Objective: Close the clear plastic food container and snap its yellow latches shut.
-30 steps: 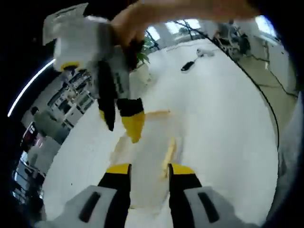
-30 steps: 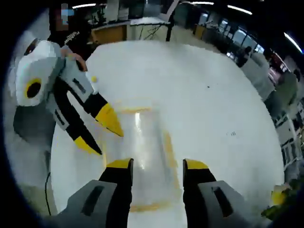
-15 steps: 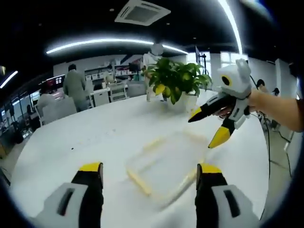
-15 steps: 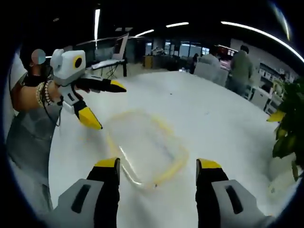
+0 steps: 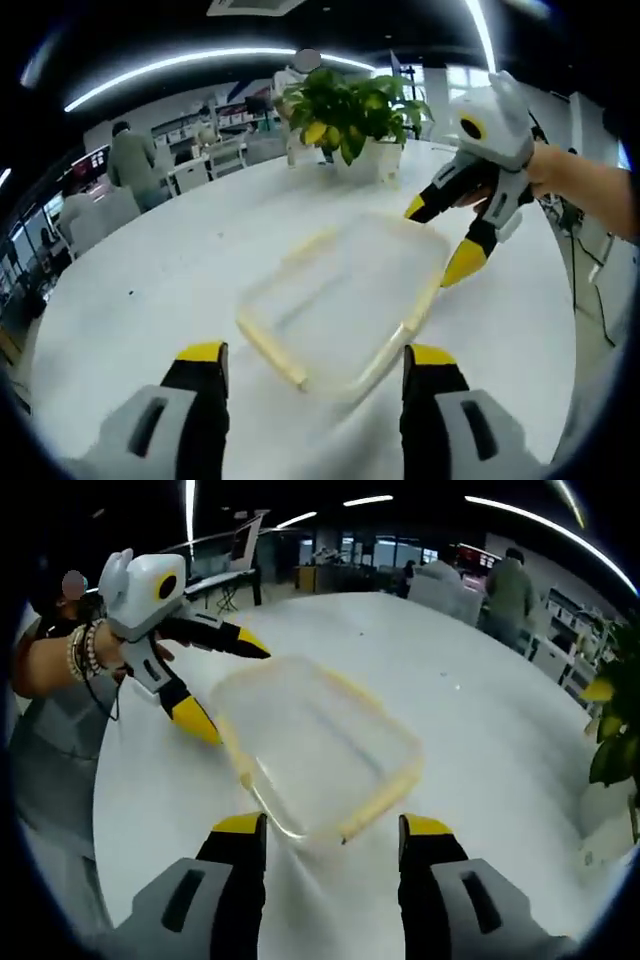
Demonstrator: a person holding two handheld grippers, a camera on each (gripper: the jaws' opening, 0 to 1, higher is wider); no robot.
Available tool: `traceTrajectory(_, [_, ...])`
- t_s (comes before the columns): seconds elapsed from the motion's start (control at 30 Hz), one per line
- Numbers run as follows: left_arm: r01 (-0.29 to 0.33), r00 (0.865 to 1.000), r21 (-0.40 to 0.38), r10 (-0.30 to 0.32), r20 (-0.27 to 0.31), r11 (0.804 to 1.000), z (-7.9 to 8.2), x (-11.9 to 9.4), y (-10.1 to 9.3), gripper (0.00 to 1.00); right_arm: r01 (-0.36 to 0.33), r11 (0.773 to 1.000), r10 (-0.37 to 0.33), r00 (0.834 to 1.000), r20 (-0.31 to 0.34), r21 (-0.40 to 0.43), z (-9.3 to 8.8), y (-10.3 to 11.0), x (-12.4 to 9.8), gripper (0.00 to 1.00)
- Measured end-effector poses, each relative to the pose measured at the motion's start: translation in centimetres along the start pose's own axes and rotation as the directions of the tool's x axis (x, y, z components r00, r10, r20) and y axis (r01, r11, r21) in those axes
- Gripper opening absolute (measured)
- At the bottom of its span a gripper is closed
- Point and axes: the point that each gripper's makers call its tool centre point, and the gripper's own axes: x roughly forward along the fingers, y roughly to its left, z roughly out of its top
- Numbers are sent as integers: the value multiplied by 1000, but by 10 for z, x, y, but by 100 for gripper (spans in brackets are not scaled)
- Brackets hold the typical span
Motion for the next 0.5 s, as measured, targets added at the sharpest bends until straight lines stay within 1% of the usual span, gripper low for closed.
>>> traceTrajectory(0.03, [-20, 1000, 14, 20, 5, 1000, 1, -1, 3, 51, 2, 1000, -2, 1000, -1, -6, 0, 0, 0, 49])
traceTrajectory(0.1, [-16, 1000, 35, 15, 11, 999, 2, -1, 2, 47, 5, 1000, -5, 1000, 5, -15, 2, 0, 0, 47])
traceTrajectory(0.2, [-15, 1000, 40, 15, 15, 999, 2, -2, 2, 45, -13, 1000, 13, 1000, 5, -25, 3, 4, 2, 44])
traceTrajectory(0.37, [-23, 1000, 46, 23, -3, 999, -4, -6, 8, 39, -3, 1000, 3, 1000, 2, -26, 7, 4, 5, 43])
traceTrajectory(0.5, [-36, 999, 5, 36, -9, 999, -13, -13, 18, 37, -11, 999, 11, 1000, -5, -47, 15, 11, 14, 42])
